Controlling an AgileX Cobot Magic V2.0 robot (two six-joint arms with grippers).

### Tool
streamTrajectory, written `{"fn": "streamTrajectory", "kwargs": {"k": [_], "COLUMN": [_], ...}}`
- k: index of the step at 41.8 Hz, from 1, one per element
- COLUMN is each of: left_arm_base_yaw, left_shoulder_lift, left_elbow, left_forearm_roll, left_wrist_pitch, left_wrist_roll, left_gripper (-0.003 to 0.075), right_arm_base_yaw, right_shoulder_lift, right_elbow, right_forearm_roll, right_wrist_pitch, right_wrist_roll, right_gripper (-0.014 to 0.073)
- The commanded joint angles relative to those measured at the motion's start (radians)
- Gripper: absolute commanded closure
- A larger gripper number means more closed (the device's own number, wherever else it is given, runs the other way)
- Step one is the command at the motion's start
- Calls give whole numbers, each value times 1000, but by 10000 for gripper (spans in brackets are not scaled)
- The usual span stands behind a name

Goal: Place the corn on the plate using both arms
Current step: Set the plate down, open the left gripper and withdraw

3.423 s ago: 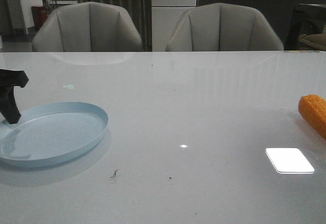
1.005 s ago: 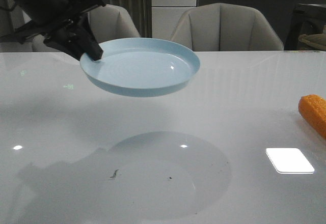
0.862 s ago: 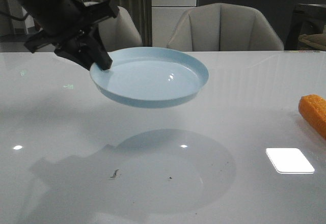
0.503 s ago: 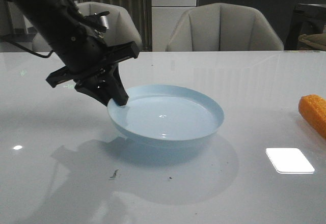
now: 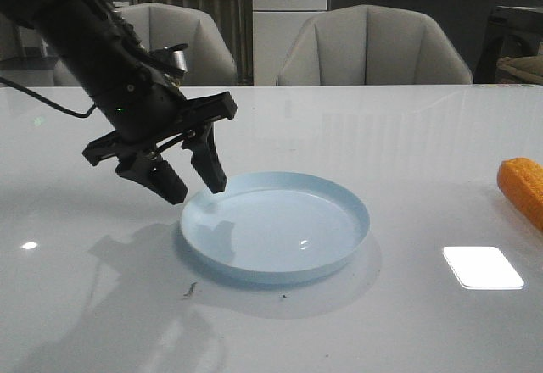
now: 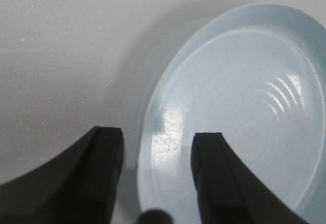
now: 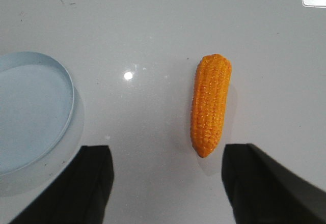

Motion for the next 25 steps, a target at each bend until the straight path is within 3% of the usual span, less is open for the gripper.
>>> {"fn": "streamTrajectory", "kwargs": {"k": [1, 13, 25], "left_arm_base_yaw": [-5, 4, 93], "left_shoulder_lift": [-58, -150, -413], "left_elbow": [-32, -32, -20], "left_forearm_roll": [-4, 161, 347], "left_wrist_pitch": [-18, -62, -159], "left_wrist_roll": [-5, -1, -1], "left_gripper": [319, 377, 464], "right_arm_base_yaw": [1, 1, 1], "right_shoulder_lift": [-6, -6, -6], "right_elbow": [-31, -31, -31], "right_forearm_roll": [4, 4, 4], "right_wrist_pitch": [-60, -56, -28], "right_wrist_roll": [2, 2, 2], "right_gripper": [35, 35, 35]}}
